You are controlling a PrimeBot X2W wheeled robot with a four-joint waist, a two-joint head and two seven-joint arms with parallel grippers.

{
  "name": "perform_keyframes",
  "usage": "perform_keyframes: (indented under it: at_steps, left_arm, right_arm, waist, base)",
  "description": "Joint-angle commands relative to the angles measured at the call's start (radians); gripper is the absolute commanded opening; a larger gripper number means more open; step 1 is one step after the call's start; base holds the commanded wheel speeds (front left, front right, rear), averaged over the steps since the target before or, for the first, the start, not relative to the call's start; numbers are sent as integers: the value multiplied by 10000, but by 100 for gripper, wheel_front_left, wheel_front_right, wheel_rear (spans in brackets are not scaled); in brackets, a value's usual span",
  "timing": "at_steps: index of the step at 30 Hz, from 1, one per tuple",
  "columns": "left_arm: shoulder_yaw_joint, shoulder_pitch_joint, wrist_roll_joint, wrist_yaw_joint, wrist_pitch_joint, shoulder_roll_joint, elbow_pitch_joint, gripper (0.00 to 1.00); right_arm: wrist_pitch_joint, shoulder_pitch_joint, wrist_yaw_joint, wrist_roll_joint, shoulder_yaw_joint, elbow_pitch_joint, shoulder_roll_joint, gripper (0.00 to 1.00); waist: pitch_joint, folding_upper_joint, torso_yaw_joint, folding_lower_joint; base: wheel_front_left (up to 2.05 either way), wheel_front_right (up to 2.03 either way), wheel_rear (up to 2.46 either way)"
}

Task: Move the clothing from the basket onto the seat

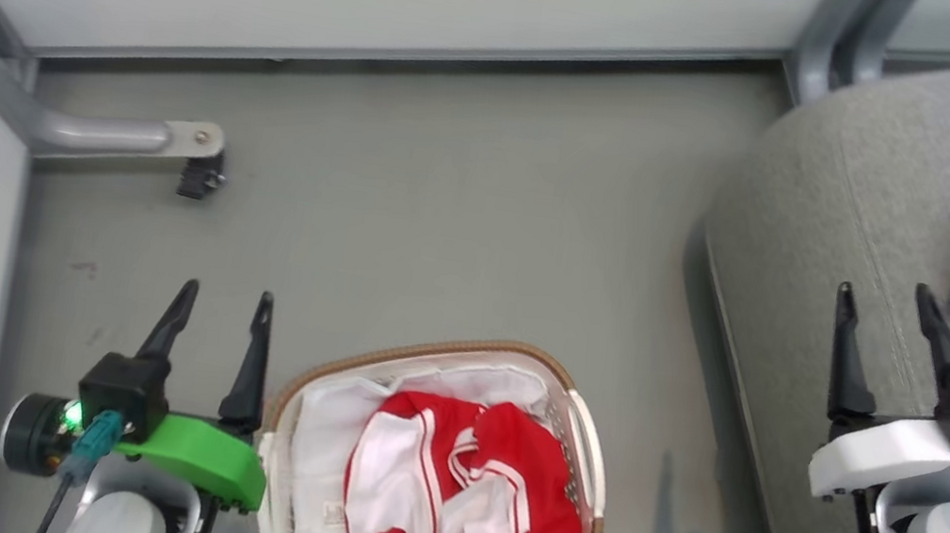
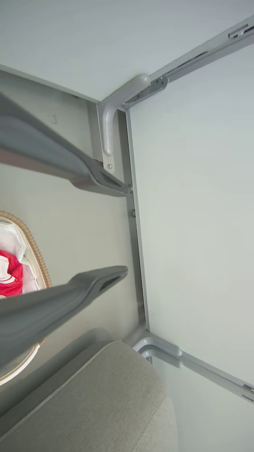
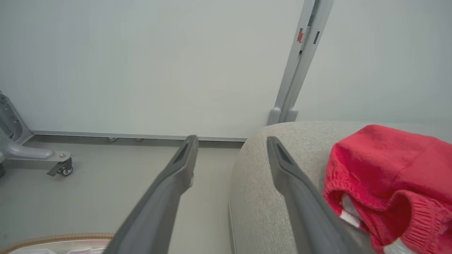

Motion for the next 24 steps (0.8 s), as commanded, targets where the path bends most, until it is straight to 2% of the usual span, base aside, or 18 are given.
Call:
perform_keyframes:
  at_steps: [1, 11, 24]
  left_arm:
    - [191, 247, 78, 33, -7, -6, 17, 100]
    - [845, 861, -27, -51, -7, -11, 229, 100]
    - [950, 1671, -207, 44, -7, -11, 259, 100]
  right_arm:
    - [-3, 220, -12, 93, 143, -74, -11, 100]
    - [-3, 804, -12, 147, 845, -52, 87, 100]
    - [-3, 1621, -12, 246, 879, 177, 323, 100]
  waist:
    - [-774, 0, 792, 1]
    - [-1377, 0, 1290, 1]
    - [-1980, 0, 1200, 1]
  base:
    - [0, 0, 0]
    - [0, 0, 0]
    - [0, 0, 0]
